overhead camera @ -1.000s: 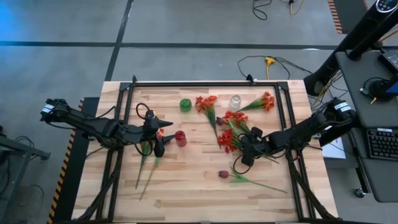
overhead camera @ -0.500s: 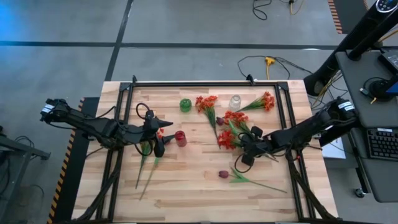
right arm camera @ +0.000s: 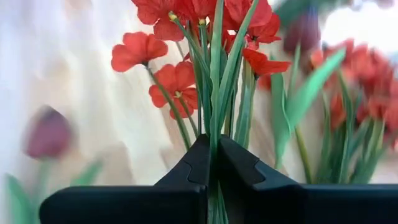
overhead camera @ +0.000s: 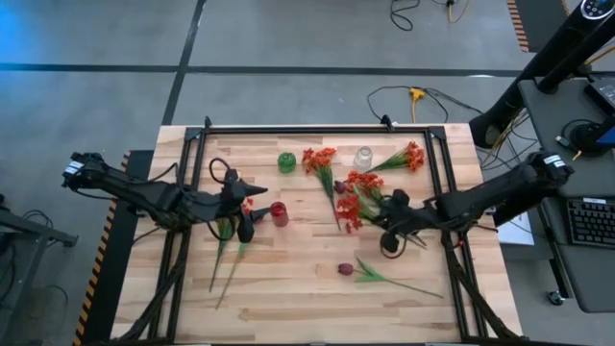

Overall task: Sort flowers into vase by color
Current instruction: Put the right red flowers into the red vase

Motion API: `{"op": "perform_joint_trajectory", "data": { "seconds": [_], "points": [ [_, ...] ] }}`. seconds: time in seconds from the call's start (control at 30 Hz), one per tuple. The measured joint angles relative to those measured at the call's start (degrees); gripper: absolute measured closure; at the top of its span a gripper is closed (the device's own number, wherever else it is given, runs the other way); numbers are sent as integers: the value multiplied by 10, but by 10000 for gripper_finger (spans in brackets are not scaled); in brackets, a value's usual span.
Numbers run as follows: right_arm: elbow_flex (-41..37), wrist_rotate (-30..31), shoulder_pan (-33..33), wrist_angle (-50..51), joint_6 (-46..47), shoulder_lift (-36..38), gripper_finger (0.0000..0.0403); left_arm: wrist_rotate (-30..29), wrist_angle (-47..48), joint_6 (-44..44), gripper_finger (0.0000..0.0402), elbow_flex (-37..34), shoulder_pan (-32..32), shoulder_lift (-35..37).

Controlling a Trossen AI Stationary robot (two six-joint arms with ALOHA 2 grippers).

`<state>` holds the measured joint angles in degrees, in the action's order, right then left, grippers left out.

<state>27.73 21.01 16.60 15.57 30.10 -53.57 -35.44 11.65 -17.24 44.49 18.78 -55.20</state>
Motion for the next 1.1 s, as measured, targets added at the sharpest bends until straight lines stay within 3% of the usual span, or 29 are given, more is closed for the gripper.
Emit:
{"op": "perform_joint_trajectory", "data": {
  "seconds": [0.2, 0.4, 0.7, 0.93, 1.1],
  "points": [
    [0, 0, 0, -169, -102, 42, 389, 0, 27, 62, 151, 39, 0, 1],
    [0, 0, 0, -380, -232, 16, 390, -44, 70, 41, 151, 47, 0, 8],
    [0, -13, -14, -694, -358, -109, 390, -45, 93, 30, 151, 45, 2, 17],
    [2, -106, -64, -964, -366, -224, 390, -50, 168, -27, 151, 45, 2, 19],
    [46, -135, -90, -1025, -361, -298, 390, -108, 199, -37, 151, 44, 2, 30]
  ]
}}
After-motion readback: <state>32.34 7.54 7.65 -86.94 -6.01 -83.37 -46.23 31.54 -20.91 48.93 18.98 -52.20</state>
